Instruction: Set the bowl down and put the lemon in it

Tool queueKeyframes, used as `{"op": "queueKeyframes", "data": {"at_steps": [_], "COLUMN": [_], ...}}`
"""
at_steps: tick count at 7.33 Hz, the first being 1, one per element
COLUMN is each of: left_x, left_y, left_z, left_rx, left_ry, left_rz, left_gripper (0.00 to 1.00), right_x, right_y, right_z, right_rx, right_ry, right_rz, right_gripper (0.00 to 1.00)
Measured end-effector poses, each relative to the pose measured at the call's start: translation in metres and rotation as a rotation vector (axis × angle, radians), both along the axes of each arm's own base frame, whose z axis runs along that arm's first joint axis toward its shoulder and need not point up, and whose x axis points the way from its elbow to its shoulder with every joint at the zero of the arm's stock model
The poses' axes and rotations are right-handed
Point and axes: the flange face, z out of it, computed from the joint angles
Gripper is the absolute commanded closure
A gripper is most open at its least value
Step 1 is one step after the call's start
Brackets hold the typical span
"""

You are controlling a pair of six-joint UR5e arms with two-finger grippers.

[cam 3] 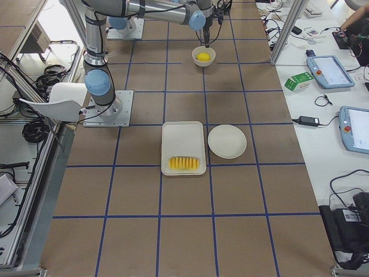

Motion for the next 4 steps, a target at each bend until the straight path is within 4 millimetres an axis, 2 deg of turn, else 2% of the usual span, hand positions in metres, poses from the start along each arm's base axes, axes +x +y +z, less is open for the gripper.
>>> {"op": "queueKeyframes", "data": {"at_steps": [1, 2, 3, 4], "left_x": [0.000, 0.000, -0.001, -0.002], "left_y": [0.006, 0.011, 0.015, 0.017], "left_z": [0.000, 0.001, 0.002, 0.003], "left_rx": [-0.001, -0.003, -0.008, -0.011], "left_ry": [0.001, 0.001, 0.001, 0.000], "left_rz": [0.001, 0.001, -0.001, -0.002], "left_gripper": [0.00, 0.00, 0.00, 0.00], "right_x": [-0.036, -0.076, -0.111, -0.132], "right_y": [0.010, 0.021, 0.035, 0.048], "right_z": [0.041, 0.072, 0.095, 0.109], "right_rx": [0.000, 0.018, 0.045, 0.066], "right_ry": [0.002, 0.010, 0.020, 0.031], "right_rz": [-0.040, -0.069, -0.072, -0.054], "right_gripper": [0.00, 0.00, 0.00, 0.00]}}
